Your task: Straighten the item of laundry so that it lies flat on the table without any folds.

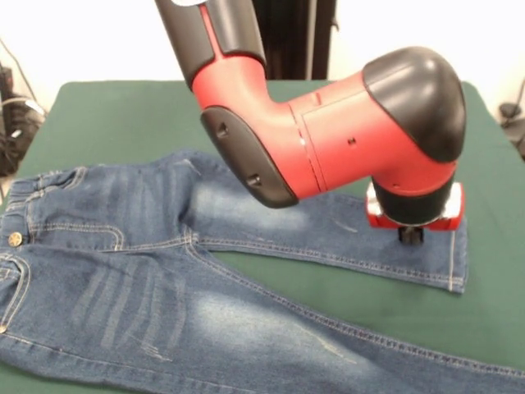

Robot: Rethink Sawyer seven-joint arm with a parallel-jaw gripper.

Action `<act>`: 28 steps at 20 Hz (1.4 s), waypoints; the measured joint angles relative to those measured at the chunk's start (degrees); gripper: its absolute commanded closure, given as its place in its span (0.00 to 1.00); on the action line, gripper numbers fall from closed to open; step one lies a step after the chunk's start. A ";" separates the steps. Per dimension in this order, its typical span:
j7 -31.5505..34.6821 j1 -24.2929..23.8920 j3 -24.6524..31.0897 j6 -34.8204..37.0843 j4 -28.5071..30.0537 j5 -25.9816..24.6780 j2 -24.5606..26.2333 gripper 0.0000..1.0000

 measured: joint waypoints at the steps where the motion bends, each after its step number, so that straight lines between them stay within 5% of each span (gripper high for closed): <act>1: 0.00 -0.13 0.00 -0.66 0.46 -0.11 -0.19 1.00; 13: 0.01 -4.33 2.17 -16.38 12.63 -7.16 -4.48 1.00; 28: -0.07 -16.02 10.37 -33.67 24.82 -18.24 -1.33 1.00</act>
